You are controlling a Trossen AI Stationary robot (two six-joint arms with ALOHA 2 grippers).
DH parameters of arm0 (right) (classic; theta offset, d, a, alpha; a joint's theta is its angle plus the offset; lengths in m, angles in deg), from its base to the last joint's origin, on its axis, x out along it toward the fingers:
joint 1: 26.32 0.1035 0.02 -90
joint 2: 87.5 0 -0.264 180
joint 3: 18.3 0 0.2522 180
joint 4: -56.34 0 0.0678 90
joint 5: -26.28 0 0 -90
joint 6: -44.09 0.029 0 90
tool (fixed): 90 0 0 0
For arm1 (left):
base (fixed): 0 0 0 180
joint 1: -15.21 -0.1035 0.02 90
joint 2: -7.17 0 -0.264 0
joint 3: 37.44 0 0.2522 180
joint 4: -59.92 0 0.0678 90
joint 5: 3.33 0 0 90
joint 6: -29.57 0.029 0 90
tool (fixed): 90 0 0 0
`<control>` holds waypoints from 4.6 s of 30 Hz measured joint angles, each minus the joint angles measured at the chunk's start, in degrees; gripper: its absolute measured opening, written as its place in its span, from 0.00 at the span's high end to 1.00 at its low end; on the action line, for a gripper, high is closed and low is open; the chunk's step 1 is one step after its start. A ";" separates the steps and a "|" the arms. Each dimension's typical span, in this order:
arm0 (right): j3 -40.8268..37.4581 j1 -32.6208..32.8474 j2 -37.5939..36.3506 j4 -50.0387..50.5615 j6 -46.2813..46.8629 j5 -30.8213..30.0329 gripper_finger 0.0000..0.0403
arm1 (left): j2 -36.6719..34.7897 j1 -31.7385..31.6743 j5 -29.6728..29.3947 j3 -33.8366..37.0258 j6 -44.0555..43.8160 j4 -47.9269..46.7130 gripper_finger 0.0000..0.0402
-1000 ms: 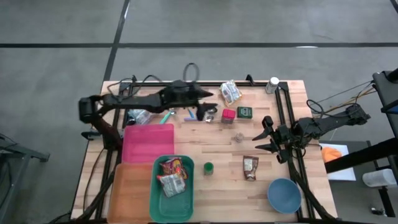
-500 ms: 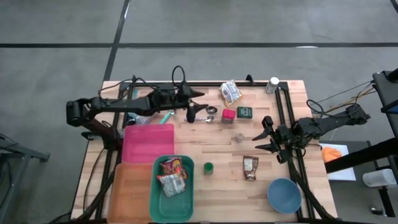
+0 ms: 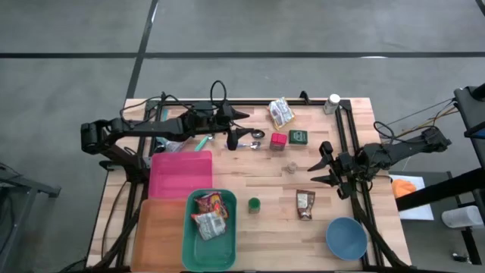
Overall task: Pick & Place Food Item
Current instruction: Move the yellow noodle pack on the table
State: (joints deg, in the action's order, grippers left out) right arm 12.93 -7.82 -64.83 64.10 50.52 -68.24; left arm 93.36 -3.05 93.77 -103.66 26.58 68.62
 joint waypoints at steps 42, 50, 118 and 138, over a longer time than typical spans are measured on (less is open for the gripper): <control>-0.03 -0.45 0.11 -7.92 -7.92 -4.66 0.65 | 0.00 0.00 -0.01 0.04 -0.61 -0.12 0.28; 9.86 -5.60 1.87 19.32 14.06 -30.41 0.65 | 0.02 0.00 -0.01 0.33 -0.59 -0.60 0.28; 65.88 -69.70 95.15 47.88 18.29 11.75 0.65 | 0.05 -0.26 -0.23 0.31 -16.93 -23.39 0.28; 66.01 -56.98 95.38 34.04 15.85 26.14 0.65 | 0.04 -0.26 -0.23 0.31 -16.96 -22.72 0.28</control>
State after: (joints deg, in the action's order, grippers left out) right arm 78.95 -64.79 30.56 98.14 66.37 -42.10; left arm 93.41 -3.32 93.54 -103.36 9.62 45.90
